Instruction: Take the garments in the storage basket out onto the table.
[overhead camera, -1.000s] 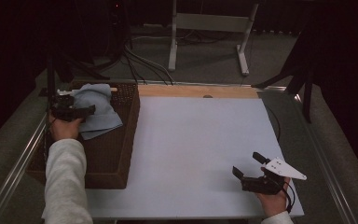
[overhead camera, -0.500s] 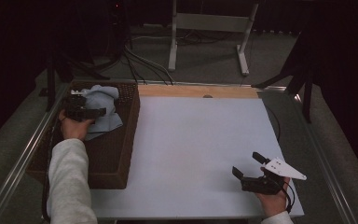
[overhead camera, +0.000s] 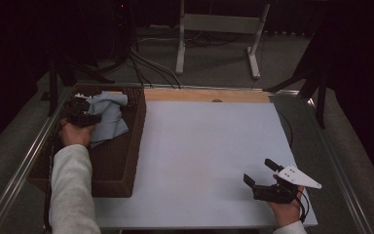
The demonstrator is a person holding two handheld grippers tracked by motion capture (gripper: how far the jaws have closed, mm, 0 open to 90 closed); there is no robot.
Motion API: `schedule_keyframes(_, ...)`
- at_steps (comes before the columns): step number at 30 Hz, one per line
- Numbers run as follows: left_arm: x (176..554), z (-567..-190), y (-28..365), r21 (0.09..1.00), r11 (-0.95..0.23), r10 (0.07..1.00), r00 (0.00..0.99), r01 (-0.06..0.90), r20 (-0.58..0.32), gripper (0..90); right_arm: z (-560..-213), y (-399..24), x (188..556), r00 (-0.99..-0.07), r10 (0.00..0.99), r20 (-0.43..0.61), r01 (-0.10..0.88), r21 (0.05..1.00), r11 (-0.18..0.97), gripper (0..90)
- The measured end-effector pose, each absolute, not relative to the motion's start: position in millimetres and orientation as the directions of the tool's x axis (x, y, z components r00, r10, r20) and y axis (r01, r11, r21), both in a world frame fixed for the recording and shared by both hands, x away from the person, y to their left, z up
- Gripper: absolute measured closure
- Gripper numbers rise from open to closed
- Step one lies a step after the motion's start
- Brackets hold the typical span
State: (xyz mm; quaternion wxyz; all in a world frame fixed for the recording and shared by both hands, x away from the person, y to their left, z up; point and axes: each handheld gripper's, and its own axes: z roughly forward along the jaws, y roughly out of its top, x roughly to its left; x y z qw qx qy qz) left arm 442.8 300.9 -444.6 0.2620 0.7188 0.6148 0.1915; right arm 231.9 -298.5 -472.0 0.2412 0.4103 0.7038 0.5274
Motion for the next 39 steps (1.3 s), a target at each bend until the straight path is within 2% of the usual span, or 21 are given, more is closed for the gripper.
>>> schedule_keyframes(6,429.9,-441.2,302.8,0.638,-0.075,0.983,0.166,0.766,-0.084,78.3,-471.6,-297.0,231.3,-0.548,0.831,0.094,0.323,0.940,0.106,1.1)
schedule_keyframes(17,416.8,-423.2,304.8,0.668,-0.060,0.982,0.163,0.742,-0.093,78.4,-470.8,-294.7,230.2,-0.554,0.828,0.088,0.318,0.941,0.113,1.2)
schedule_keyframes(39,398.4,-397.2,309.5,0.734,-0.054,0.966,0.222,0.677,-0.133,78.7,-471.0,-293.7,230.4,-0.555,0.827,0.089,0.319,0.941,0.113,1.2)
